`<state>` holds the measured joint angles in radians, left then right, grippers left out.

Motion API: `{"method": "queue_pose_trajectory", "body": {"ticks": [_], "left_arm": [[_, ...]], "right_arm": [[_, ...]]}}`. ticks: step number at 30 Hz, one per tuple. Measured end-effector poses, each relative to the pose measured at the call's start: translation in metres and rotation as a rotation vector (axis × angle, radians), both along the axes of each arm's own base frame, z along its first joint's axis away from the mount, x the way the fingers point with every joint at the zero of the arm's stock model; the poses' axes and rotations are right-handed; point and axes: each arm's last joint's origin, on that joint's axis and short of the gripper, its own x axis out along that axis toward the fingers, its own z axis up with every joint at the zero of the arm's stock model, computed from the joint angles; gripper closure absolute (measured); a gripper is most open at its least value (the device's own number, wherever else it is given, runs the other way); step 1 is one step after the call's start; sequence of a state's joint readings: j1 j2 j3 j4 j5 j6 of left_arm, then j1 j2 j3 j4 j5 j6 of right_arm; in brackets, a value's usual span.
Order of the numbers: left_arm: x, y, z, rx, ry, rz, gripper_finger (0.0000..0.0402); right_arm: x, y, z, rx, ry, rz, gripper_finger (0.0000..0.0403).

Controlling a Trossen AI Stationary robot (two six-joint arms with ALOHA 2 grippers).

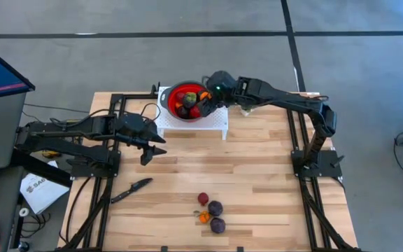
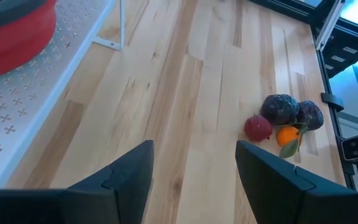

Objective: Pick & Place Fruit
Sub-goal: Put the orange into the red strainer bowl on the shelf, then put the red pomegranate into the red strainer bowl on the shelf

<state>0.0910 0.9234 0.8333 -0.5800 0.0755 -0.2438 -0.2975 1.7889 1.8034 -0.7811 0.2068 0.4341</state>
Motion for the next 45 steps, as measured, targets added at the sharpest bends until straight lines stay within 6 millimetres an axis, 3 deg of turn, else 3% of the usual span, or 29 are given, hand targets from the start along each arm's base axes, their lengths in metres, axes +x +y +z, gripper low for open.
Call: {"method": "queue_pose_trajectory", "body": {"ticks": [10, 23, 26, 30, 34, 38, 42, 45], "left_arm": [[0.001, 0.0, 0.002, 0.001, -0.021, 0.007, 0.0179], [0.001, 0.0, 0.002, -0.001, -0.022, 0.009, 0.0179], [0.001, 0.0, 0.002, -0.001, -0.023, 0.009, 0.0179], [0.002, 0.0, 0.002, -0.001, -0.026, 0.008, 0.0179], [0.002, 0.0, 0.002, 0.002, -0.029, 0.006, 0.0179], [0.002, 0.0, 0.002, 0.002, -0.031, 0.006, 0.0179], [0.002, 0.0, 0.003, 0.005, -0.036, 0.004, 0.0179], [0.002, 0.0, 0.003, 0.005, -0.038, 0.0, 0.0179]], "right_arm": [[0.016, -0.002, -0.027, 0.017, 0.079, 0.001, 0.0221], [0.014, -0.005, -0.023, -0.003, 0.071, -0.022, 0.0151], [0.013, -0.003, -0.015, -0.004, 0.061, -0.017, 0.0148], [0.011, 0.007, 0.012, -0.022, 0.03, -0.001, 0.0151], [0.01, 0.035, 0.036, -0.076, 0.029, 0.037, 0.0164], [0.013, 0.086, 0.04, -0.106, 0.064, 0.189, 0.0183], [0.014, 0.15, 0.019, -0.08, 0.143, 0.341, 0.0203], [0.012, 0.194, -0.008, 0.056, 0.16, 0.361, 0.0218]]}}
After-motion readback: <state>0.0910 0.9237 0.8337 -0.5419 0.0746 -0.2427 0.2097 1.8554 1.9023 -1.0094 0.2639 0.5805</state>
